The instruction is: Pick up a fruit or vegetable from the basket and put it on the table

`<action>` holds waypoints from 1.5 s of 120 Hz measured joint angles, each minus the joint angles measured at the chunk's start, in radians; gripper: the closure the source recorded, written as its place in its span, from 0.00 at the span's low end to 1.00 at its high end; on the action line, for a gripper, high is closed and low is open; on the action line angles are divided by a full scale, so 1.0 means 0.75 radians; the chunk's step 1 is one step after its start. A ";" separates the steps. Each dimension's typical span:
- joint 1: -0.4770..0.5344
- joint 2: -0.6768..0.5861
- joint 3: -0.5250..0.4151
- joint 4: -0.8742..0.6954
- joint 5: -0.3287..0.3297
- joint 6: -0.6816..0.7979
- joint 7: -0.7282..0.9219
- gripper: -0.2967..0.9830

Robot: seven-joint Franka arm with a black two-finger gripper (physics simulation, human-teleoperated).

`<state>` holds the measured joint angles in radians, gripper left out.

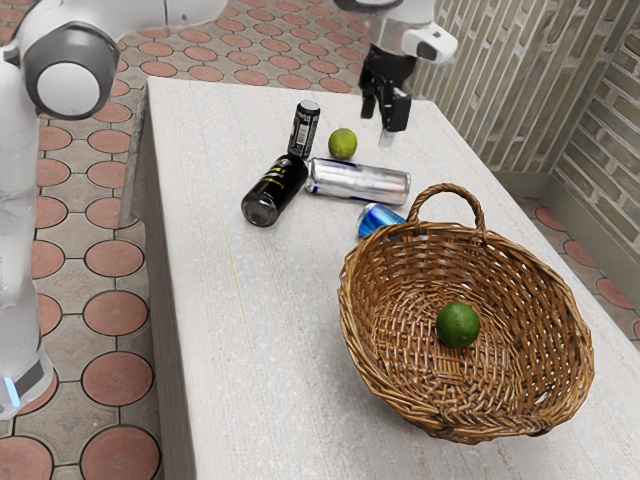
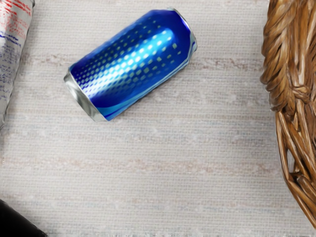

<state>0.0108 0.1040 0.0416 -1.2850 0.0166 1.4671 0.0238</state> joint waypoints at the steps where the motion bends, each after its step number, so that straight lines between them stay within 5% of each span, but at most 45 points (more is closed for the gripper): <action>1: 0.003 0.001 0.000 0.002 0.000 -0.003 0.001 0.23; 24: 0.005 -0.022 -0.004 0.123 0.005 -0.076 0.025 0.23; 41: 0.054 -0.080 -0.187 0.258 -0.086 -0.143 0.035 0.23; 60: -0.049 -0.001 -0.267 0.260 -0.121 -0.169 0.042 0.23; 100: -0.023 0.137 -0.333 0.235 -0.131 -0.064 0.055 0.23; 149: -0.059 -0.006 -0.426 -0.183 -0.063 0.174 0.058 0.23; 180: -0.050 0.104 -0.497 -0.161 -0.049 0.291 0.061 0.23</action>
<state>-0.0267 0.1819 -0.3314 -1.4060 -0.0204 1.6856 0.0697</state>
